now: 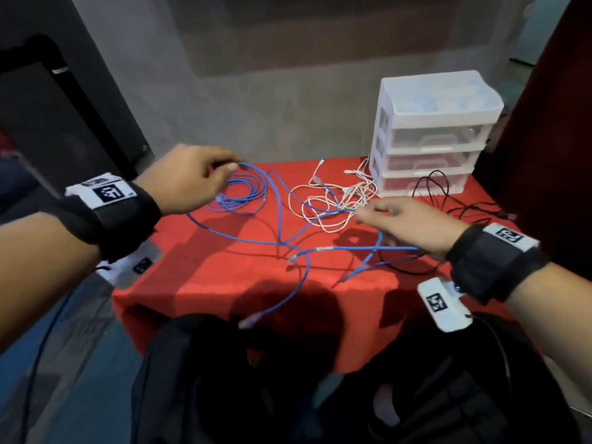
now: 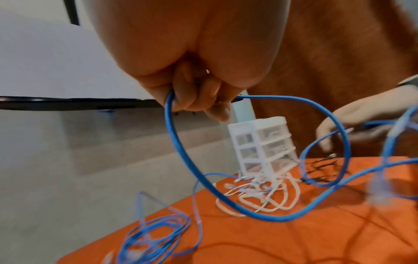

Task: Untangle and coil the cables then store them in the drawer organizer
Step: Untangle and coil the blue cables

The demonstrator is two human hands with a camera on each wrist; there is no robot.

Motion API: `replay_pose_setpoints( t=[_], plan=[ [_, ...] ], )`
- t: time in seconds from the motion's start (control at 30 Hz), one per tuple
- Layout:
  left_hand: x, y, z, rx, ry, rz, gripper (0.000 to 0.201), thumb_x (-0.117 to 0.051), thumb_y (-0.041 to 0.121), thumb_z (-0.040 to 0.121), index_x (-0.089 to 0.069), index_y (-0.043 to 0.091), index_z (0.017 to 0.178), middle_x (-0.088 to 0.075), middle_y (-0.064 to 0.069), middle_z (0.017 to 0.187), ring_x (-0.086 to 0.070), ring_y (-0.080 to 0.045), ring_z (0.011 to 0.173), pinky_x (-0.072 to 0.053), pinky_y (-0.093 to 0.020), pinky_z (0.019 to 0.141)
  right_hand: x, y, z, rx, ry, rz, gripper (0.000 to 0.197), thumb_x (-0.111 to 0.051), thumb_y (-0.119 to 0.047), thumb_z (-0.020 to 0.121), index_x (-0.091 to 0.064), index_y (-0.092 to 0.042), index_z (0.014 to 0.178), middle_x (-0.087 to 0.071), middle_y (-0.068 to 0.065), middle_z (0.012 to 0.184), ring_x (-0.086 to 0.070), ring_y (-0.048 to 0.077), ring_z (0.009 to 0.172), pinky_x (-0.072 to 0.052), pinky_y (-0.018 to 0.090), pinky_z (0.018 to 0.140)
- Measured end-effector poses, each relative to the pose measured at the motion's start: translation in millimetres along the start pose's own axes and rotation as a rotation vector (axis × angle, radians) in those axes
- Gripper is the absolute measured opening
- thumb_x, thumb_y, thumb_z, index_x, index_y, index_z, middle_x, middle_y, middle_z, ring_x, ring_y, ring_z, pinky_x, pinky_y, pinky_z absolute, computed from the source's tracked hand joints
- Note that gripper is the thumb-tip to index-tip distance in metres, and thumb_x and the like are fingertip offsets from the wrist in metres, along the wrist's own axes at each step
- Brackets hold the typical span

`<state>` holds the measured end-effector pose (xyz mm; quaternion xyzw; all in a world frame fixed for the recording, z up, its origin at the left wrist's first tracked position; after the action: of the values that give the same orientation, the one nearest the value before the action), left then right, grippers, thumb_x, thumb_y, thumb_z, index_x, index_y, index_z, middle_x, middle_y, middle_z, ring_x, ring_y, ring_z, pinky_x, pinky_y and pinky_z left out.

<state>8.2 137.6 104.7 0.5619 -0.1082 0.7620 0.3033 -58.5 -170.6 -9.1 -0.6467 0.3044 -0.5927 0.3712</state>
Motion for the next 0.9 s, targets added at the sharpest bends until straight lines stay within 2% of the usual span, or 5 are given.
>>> replay_pose_setpoints(
  t=[0.27,0.5,0.7,0.8,0.9],
  plan=[
    [-3.0,-132.8,-23.0,0.444,0.075,-0.031,0.022,-0.052,0.031,0.101,-0.073,0.026,0.105,-0.073,-0.007,0.09,-0.065,-0.03,0.088,-0.05,-0.039,0.083,15.3,11.5,-54.2,0.035,-0.622,0.348,0.081,-0.076,-0.071,0.073,-0.071,-0.007,0.122,-0.036,0.006,0.046,-0.03,0.008,0.035,-0.024,0.016,0.04],
    [-25.9,-148.3,-33.6,0.561,0.083,-0.183,0.022,-0.055,0.029,0.1,-0.075,0.021,0.096,-0.074,-0.001,0.08,-0.065,-0.021,0.08,-0.046,-0.014,0.073,-12.3,0.0,-56.5,0.065,-0.725,0.054,0.072,-0.057,-0.08,0.083,-0.075,-0.019,0.118,-0.049,0.004,0.054,-0.034,0.022,0.052,-0.03,0.037,0.056],
    [-17.6,-63.5,-14.8,0.368,-0.001,-0.247,0.023,-0.058,0.027,0.1,-0.073,0.026,0.083,-0.068,0.003,0.065,-0.05,0.002,0.046,-0.042,-0.012,0.05,-23.0,-21.7,-25.8,0.138,-0.291,-0.213,0.043,-0.068,-0.064,0.084,-0.076,-0.026,0.102,-0.057,-0.002,0.073,-0.047,0.014,0.068,-0.041,0.036,0.071],
    [-7.2,6.4,-8.5,0.185,-0.078,-0.286,0.018,-0.061,0.027,0.099,-0.074,0.029,0.088,-0.071,0.002,0.071,-0.059,-0.002,0.058,-0.049,-0.019,0.066,-23.1,-71.2,-17.9,0.276,-0.004,-0.067,0.045,-0.072,-0.044,0.09,-0.062,-0.03,0.131,-0.063,-0.006,0.096,-0.05,0.005,0.063,-0.046,0.022,0.068],
    [-2.4,54.5,-0.7,0.062,-0.128,-0.378,0.016,-0.062,0.026,0.1,-0.075,0.03,0.092,-0.072,0.0,0.072,-0.059,-0.008,0.064,-0.048,-0.025,0.069,-39.2,-107.7,-10.3,0.288,-0.025,0.05,0.059,-0.07,-0.044,0.092,-0.047,-0.035,0.145,-0.064,-0.007,0.107,-0.062,0.023,0.061,-0.055,0.036,0.057]
  ],
)
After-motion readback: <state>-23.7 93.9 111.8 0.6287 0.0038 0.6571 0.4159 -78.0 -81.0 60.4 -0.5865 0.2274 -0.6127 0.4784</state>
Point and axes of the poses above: each hand's wrist, its own z-axis towards the middle knuckle, its own x-axis out of the back of the hand, y = z × x, the point moved 7 cm from there along z, towards the middle knuckle
